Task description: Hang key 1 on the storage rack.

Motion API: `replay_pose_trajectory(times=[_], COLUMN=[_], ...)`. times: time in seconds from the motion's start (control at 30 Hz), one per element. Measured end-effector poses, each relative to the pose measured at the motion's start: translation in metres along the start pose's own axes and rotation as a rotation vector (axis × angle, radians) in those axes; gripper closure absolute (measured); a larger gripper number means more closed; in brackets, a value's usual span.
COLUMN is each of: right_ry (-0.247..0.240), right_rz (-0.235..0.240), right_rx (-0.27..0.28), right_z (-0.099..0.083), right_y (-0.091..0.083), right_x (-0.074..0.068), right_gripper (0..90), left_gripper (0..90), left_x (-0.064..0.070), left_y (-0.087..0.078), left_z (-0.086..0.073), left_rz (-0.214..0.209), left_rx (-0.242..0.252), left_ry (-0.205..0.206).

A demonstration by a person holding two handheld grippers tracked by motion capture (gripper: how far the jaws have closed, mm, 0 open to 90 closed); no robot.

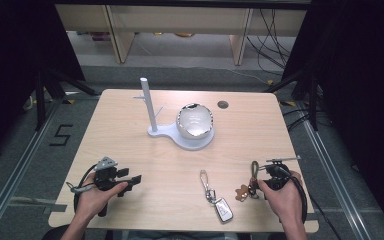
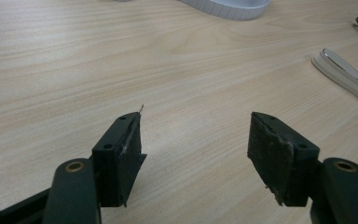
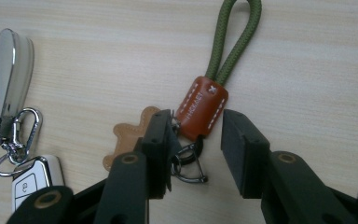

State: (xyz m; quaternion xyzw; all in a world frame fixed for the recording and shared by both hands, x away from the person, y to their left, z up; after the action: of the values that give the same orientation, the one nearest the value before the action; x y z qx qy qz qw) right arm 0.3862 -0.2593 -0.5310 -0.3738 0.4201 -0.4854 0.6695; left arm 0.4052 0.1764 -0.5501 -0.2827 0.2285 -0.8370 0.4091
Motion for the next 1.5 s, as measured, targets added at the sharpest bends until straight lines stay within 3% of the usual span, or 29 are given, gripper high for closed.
replay_pose_trajectory(times=[0.03,0.17,0.2,0.23,0.27,0.3,0.33,0.37,0.4,0.43,0.5,0.53,0.6,0.63,0.67,0.7,0.8,0.87,0.9,0.93,1.0,1.1,1.13,1.17,1.23,1.33,1.4,1.47,1.5], right_ry=[0.051,0.098,0.260,0.097,0.097,0.141,0.154,0.146,0.198,0.152,0.144,0.192,0.173,0.220,0.220,0.175,0.128,0.127,0.122,0.150,0.162,0.195,0.195,0.162,0.167,0.245,0.237,0.240,0.247], right_rz=[-0.002,0.003,0.015,-0.007,-0.007,0.000,-0.001,0.002,0.001,-0.004,-0.001,-0.016,-0.014,-0.007,-0.007,-0.045,-0.090,-0.067,-0.065,-0.069,-0.081,-0.079,-0.079,-0.087,-0.096,-0.111,-0.117,-0.121,-0.120], right_rx=[-0.032,-0.086,-0.112,-0.121,-0.121,-0.144,-0.176,-0.189,-0.211,-0.198,-0.226,-0.266,-0.277,-0.290,-0.290,-0.315,-0.311,-0.287,-0.329,-0.331,-0.319,-0.350,-0.350,-0.341,-0.340,-0.396,-0.393,-0.378,-0.405], right_z=[0.000,0.006,0.006,0.007,0.007,0.009,0.009,0.011,0.012,0.015,0.015,0.018,0.020,0.024,0.024,0.026,0.029,0.032,0.029,0.030,0.031,0.031,0.031,0.032,0.032,0.031,0.031,0.032,0.032], right_y=[-0.002,-0.001,-0.002,-0.001,-0.001,0.000,-0.001,0.000,0.000,0.002,0.002,0.002,0.002,0.003,0.003,0.004,0.008,0.011,0.010,0.011,0.017,0.020,0.020,0.022,0.026,0.027,0.028,0.030,0.029], right_x=[-0.003,-0.003,-0.015,-0.001,-0.001,-0.005,-0.006,-0.005,-0.009,-0.005,-0.005,-0.006,-0.007,-0.011,-0.011,-0.005,0.004,0.002,0.003,0.002,0.004,0.003,0.003,0.006,0.006,-0.001,0.000,0.000,-0.002], right_gripper=[63.2,60.8,60.1,59.9,59.9,59.6,59.6,59.8,60.5,60.8,61.4,62.8,62.9,64.1,64.1,63.6,63.1,63.2,62.7,62.6,61.7,60.6,60.6,60.6,60.7,61.1,61.2,61.1,61.0], left_gripper=[34.8,35.1,35.1,35.2,35.3,35.3,35.3,35.3,35.3,35.2,35.3,35.3,35.3,35.2,35.2,35.3,35.3,35.3,35.2,35.2,35.2,35.2,35.2,35.2,35.2,35.2,35.2,35.2,35.2], left_x=[0.000,0.000,0.000,0.000,0.000,0.001,0.001,0.003,0.003,0.004,0.005,0.005,0.006,0.005,0.005,0.003,0.004,0.004,0.005,0.004,0.006,0.007,0.007,0.008,0.008,0.009,0.008,0.010,0.009], left_y=[0.002,0.003,0.003,0.003,0.003,0.004,0.004,0.004,0.004,0.003,0.004,0.003,0.002,0.001,0.001,0.000,0.000,0.001,0.001,0.001,0.002,0.002,0.002,0.003,0.004,0.004,0.003,0.004,0.004], left_z=[0.002,0.005,0.005,0.007,0.007,0.006,0.006,0.006,0.006,0.004,0.004,0.003,0.003,0.003,0.003,0.004,0.006,0.006,0.006,0.006,0.006,0.004,0.004,0.005,0.004,0.004,0.003,0.004,0.004], left_rz=[0.000,0.003,0.003,0.010,0.010,0.012,0.012,0.003,0.003,-0.003,-0.003,-0.004,-0.004,-0.004,-0.004,0.004,0.003,0.001,0.000,-0.001,-0.004,-0.007,-0.007,-0.008,-0.008,-0.010,-0.006,-0.016,-0.014], left_rx=[-0.002,-0.014,-0.014,-0.012,-0.012,-0.015,-0.015,-0.016,-0.016,-0.031,-0.017,-0.021,-0.011,-0.013,-0.013,-0.013,-0.008,-0.008,-0.009,-0.018,-0.007,-0.018,-0.018,-0.013,-0.017,-0.020,-0.031,-0.017,-0.025], left_ry=[0.002,0.005,0.005,0.008,0.008,0.020,0.020,0.025,0.025,0.044,0.030,0.034,0.029,0.026,0.026,0.025,0.022,0.022,0.022,0.033,0.023,0.031,0.031,0.028,0.032,0.031,0.045,0.031,0.041])
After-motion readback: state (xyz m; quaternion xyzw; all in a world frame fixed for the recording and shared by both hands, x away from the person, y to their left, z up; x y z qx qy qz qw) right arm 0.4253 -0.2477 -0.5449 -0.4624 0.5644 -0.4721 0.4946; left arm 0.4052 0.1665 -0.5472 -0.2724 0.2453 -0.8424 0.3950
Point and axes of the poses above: each handheld gripper's, and its own axes: y roughly forward along the jaws, z roughly out of its top, x roughly to its right, the point moved 8 cm from there along y, roughly forward along the jaws, and after that the axes turned 3 degrees about -x, right-handed, at the moved point
